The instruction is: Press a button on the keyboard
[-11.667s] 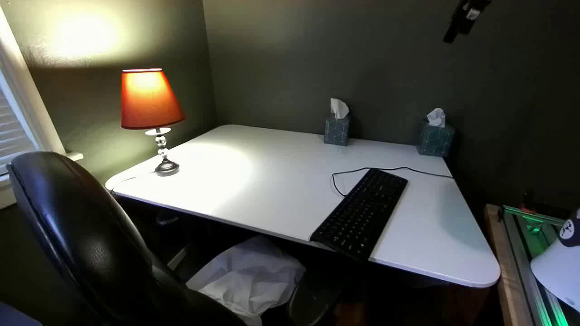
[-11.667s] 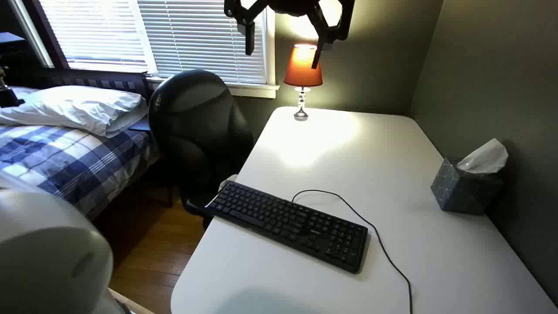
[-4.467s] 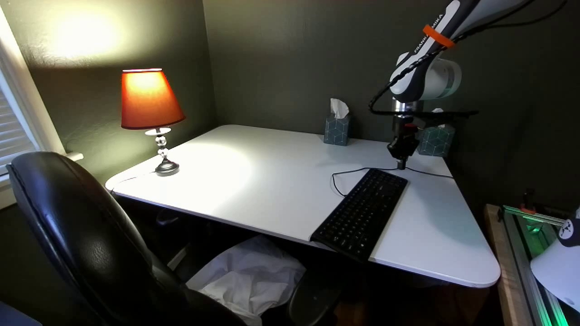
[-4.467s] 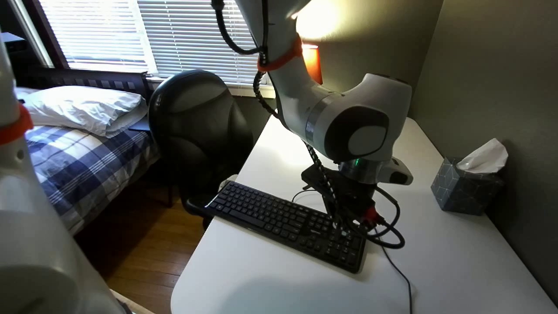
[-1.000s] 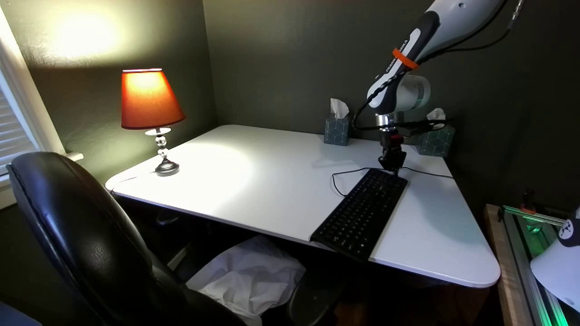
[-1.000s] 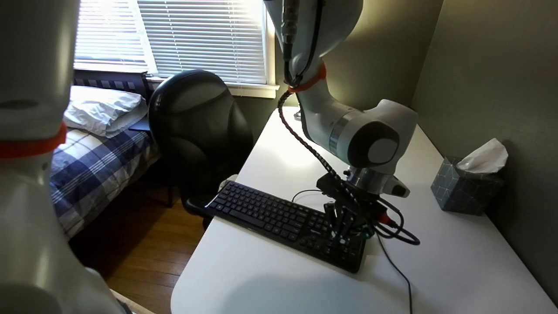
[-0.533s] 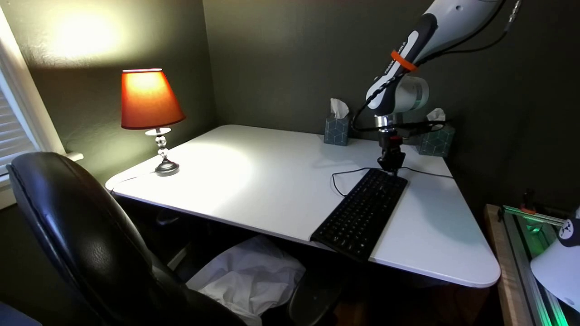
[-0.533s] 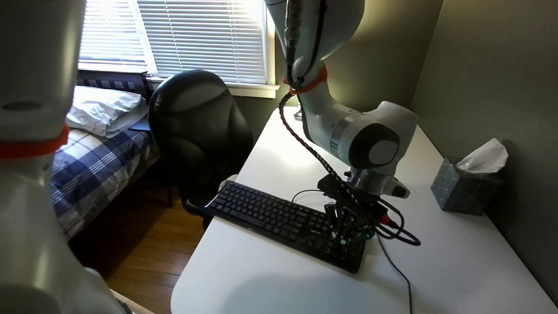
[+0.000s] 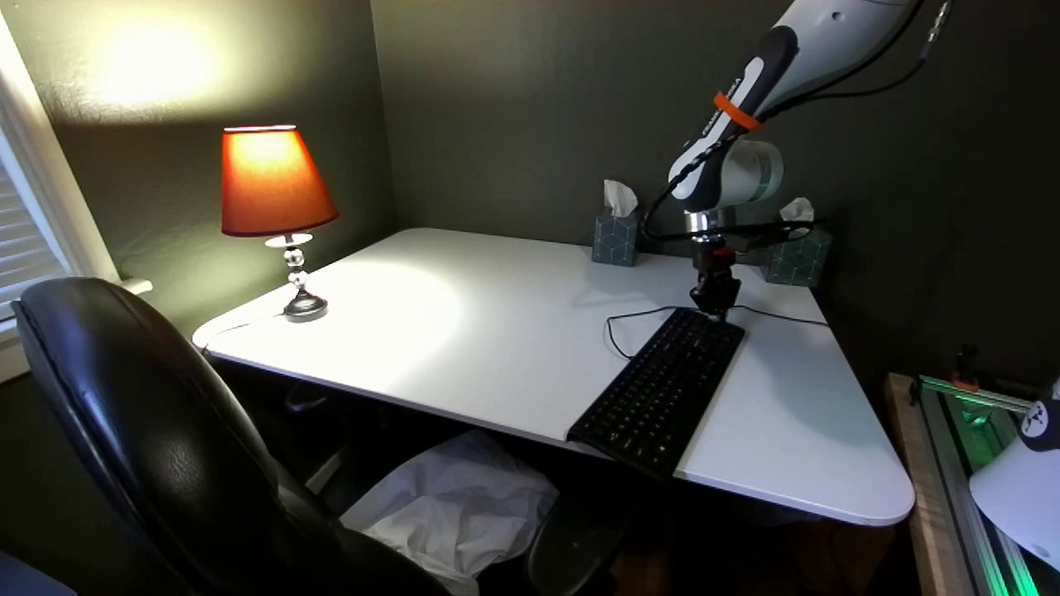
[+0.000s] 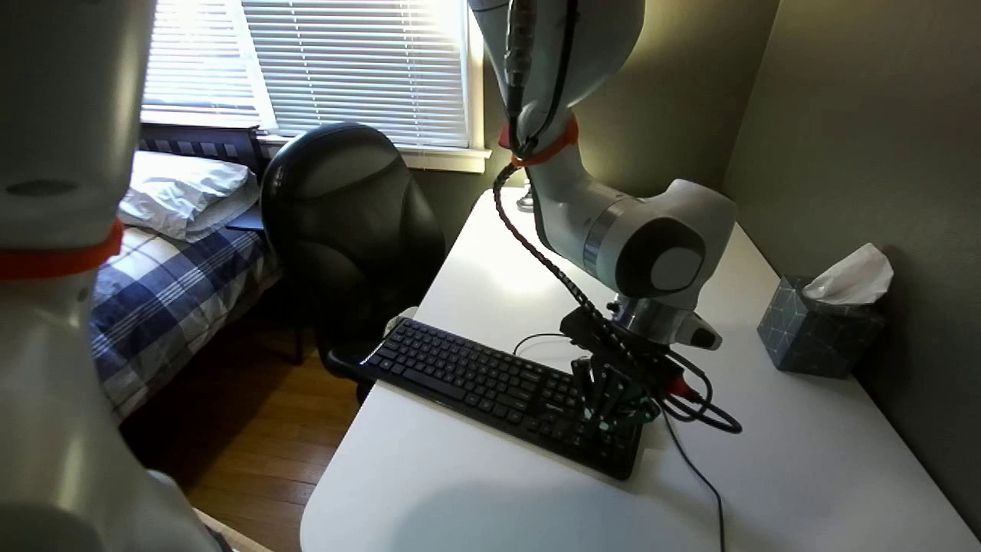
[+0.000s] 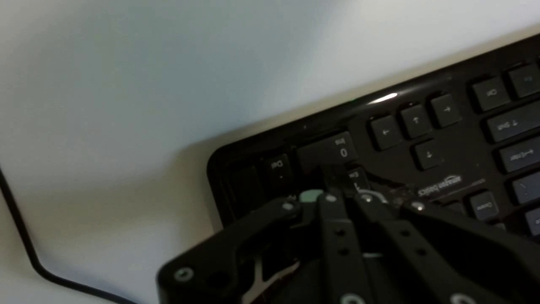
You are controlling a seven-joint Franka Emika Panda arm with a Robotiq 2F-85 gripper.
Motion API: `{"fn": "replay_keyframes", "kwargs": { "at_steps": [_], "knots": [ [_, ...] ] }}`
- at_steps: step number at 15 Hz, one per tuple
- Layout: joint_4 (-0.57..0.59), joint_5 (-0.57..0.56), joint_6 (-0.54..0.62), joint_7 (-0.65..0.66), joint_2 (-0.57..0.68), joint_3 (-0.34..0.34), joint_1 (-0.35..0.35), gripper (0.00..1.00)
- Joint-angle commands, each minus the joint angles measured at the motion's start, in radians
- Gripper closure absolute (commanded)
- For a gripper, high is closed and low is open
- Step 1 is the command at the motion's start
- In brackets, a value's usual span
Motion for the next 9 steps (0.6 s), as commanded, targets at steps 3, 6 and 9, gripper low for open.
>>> {"fn": "replay_keyframes", "kwargs": {
  "at_steps": [3,6,9],
  "knots": [
    [0.028,0.019,-0.040,-0.033,0.018,0.015,-0.020,1.00],
    [0.020,0.017,-0.039,-0.043,0.007,0.015,-0.021,1.00],
    [0.005,0.013,-0.032,-0.053,-0.011,0.012,-0.023,1.00]
  ]
}}
